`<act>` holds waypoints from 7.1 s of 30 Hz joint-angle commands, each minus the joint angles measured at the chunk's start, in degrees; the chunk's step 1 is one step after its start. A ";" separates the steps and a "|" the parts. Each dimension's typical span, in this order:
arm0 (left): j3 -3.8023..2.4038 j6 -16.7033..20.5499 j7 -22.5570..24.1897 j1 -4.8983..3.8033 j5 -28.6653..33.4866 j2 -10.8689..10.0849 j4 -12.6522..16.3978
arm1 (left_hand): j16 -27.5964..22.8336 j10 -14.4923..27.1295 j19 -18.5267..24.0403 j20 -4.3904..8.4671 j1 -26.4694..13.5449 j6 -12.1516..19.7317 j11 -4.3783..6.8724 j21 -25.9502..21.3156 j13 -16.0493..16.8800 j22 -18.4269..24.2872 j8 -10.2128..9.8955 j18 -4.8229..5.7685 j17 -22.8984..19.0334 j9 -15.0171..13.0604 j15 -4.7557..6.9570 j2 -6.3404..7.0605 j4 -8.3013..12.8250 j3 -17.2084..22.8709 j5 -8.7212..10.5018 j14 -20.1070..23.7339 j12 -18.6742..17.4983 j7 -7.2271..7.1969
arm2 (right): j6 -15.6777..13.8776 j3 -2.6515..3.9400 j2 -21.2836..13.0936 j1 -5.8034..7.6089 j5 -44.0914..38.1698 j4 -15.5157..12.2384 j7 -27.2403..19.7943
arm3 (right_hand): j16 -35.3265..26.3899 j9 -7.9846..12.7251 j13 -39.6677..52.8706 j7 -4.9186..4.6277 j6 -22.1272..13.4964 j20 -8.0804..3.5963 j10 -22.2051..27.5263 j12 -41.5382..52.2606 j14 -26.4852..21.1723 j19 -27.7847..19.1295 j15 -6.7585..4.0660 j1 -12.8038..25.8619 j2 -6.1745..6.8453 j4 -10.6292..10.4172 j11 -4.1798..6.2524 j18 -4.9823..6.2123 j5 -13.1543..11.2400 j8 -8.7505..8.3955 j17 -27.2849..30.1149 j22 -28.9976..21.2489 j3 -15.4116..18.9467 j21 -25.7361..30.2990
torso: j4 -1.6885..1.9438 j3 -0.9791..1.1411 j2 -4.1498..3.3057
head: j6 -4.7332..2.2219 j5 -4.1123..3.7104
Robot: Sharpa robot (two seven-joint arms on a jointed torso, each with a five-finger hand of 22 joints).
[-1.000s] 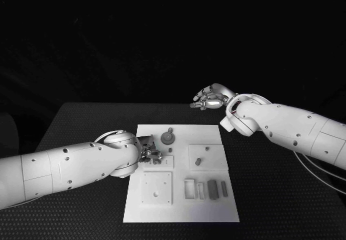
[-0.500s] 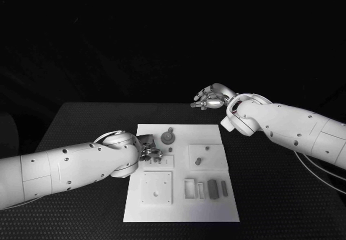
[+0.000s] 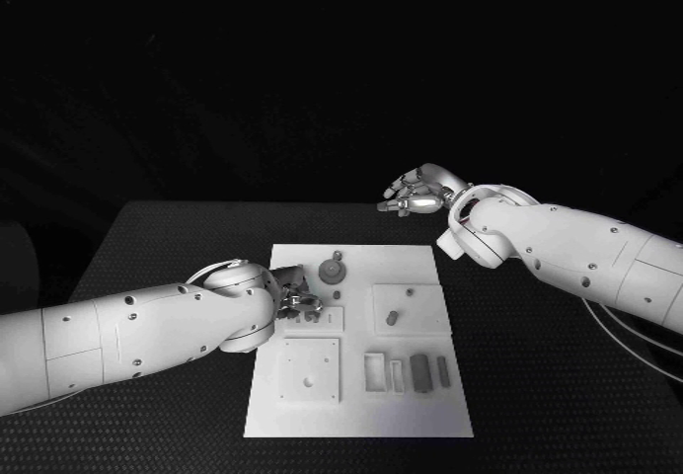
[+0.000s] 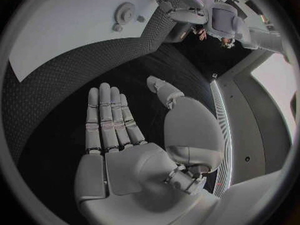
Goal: Assemble the parts on the task board
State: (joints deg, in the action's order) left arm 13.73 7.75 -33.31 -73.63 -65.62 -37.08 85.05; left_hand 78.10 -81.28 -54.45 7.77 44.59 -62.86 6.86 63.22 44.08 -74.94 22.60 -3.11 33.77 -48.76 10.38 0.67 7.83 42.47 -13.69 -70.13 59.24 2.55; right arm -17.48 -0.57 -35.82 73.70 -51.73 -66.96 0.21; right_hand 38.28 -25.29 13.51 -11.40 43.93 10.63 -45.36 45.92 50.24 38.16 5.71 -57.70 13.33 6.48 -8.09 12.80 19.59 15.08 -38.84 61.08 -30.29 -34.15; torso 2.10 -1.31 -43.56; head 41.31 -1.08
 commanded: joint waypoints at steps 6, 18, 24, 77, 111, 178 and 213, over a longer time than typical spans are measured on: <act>-0.01 1.35 0.27 0.16 -1.14 -0.19 0.67 | 0.18 1.34 -0.05 7.58 3.08 -8.44 0.78 0.19 -0.08 -0.75 0.19 -0.52 -0.12 -0.11 1.16 -2.42 -0.40 -0.01 0.04 -0.80 -0.16 -3.99 | 0.70 0.01 -0.04 -0.04 0.08 -0.07 -0.62 | 0.34 0.07 -0.16 -1.29 -0.43 0.26 0.48 0.34 -0.44 -0.02 -0.08 0.69 -0.09 -0.42 0.06 0.61 0.28 0.36 0.08 0.07 -0.09 0.39 | -0.03 -0.05 -0.01 | 0.06 0.01; -0.01 1.66 0.36 0.42 -2.74 -0.17 0.64 | 0.17 1.35 -0.07 7.58 3.15 -8.44 0.79 0.19 -0.10 -0.75 0.19 -0.52 -0.15 -0.12 1.19 -2.38 -0.53 -0.06 0.13 -0.82 -0.17 -3.99 | 0.69 0.01 -0.14 -0.07 0.12 -0.08 -0.66 | 0.36 0.10 -0.23 -1.29 -0.44 0.28 0.50 0.39 -0.46 -0.04 -0.07 0.72 -0.10 -0.45 0.06 0.63 0.36 0.37 0.11 0.09 -0.06 0.41 | -0.01 -0.06 0.01 | -0.02 0.09; -0.01 1.48 0.29 0.51 -2.79 -0.19 0.62 | 0.17 1.36 -0.07 7.58 3.21 -8.44 0.80 0.19 -0.11 -0.75 0.18 -0.52 -0.17 -0.13 1.20 -2.34 -0.59 -0.08 0.18 -0.82 -0.18 -4.00 | 0.69 0.01 -0.12 -0.09 0.14 -0.06 -0.66 | 0.37 0.11 -0.27 -1.29 -0.45 0.30 0.51 0.41 -0.48 -0.05 -0.07 0.73 -0.11 -0.47 0.05 0.63 0.39 0.37 0.13 0.11 -0.04 0.42 | -0.02 -0.06 0.00 | 0.06 0.12; 0.00 -1.71 -0.18 1.05 -3.98 -0.10 0.56 | 0.16 1.37 -0.08 7.59 3.59 -8.38 0.82 0.18 -0.18 -0.75 0.15 -0.53 -0.30 -0.16 1.29 -2.24 -0.83 -0.21 0.39 -0.84 -0.19 -4.01 | 1.08 0.01 -0.24 -0.33 0.59 -0.26 -0.72 | 0.47 0.22 -0.60 -1.31 -0.50 0.39 0.59 0.59 -0.58 -0.12 -0.05 0.79 -0.16 -0.58 0.03 0.71 0.58 0.42 0.25 0.22 0.09 0.51 | -0.03 -0.05 0.00 | 0.63 0.38; 0.00 -4.15 -0.06 1.34 -6.47 0.57 0.69 | 1.53 1.30 0.28 7.49 -0.28 -9.49 0.90 0.43 -0.01 -0.91 0.15 -0.43 -0.43 0.40 1.00 -3.95 0.56 -2.25 -5.32 -0.96 1.22 -4.16 | 1.36 0.01 -0.30 -0.36 0.61 -0.48 -0.69 | 0.56 0.33 -0.94 -1.32 -0.55 0.48 0.68 0.78 -0.74 -0.24 -0.01 0.89 -0.24 -0.76 0.01 0.78 1.21 0.48 0.38 0.33 0.18 0.62 | -0.07 0.00 -0.01 | 0.64 0.43; -0.04 -5.04 -0.64 1.34 -6.74 0.34 0.77 | 2.60 1.46 -0.17 7.67 -2.13 -10.04 1.25 1.00 -0.55 -0.84 0.70 -0.74 -1.04 0.70 0.76 -4.53 2.01 -0.08 -10.62 -1.32 2.40 -4.49 | 1.76 0.01 -0.27 -0.40 0.62 -0.47 -0.66 | 0.74 0.48 -1.43 -1.32 -0.56 0.64 0.75 1.08 -0.86 -0.30 0.01 1.08 -0.34 -1.01 0.01 0.89 2.01 0.60 0.55 0.53 0.41 0.72 | -0.04 -0.01 0.01 | 0.91 0.67; -0.05 -6.50 -1.95 1.33 -5.48 0.39 0.03 | 2.60 1.63 -0.43 7.57 -3.04 -10.24 1.43 0.98 -0.36 -0.70 0.83 -0.66 -1.15 0.78 0.82 -4.97 1.88 -0.70 -10.79 -1.63 2.72 -4.64 | 2.03 0.00 -0.22 -0.61 0.62 -0.25 -0.61 | 0.81 0.55 -1.63 -1.32 -0.58 0.68 0.79 1.20 -0.92 -0.35 0.01 1.14 -0.37 -1.11 0.01 0.95 2.19 0.64 0.63 0.61 0.49 0.79 | -0.05 -0.05 -0.02 | 1.01 0.71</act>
State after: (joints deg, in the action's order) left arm 13.28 3.92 -33.84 -72.73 -72.27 -36.64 85.23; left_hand 80.58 -81.29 -54.46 7.77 39.76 -64.52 6.87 63.88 43.67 -74.91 23.26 -3.10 32.66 -48.01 10.96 -1.90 7.73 40.13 -24.65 -71.60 61.67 1.33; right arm -16.18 -0.58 -36.08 73.13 -51.08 -67.23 0.07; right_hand 38.72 -24.81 11.94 -11.16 43.75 11.04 -44.95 46.80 49.73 37.75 5.83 -57.01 13.11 5.69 -8.09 12.83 21.55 15.47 -38.27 61.60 -29.82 -33.72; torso 2.06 -1.36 -43.56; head 42.31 -0.36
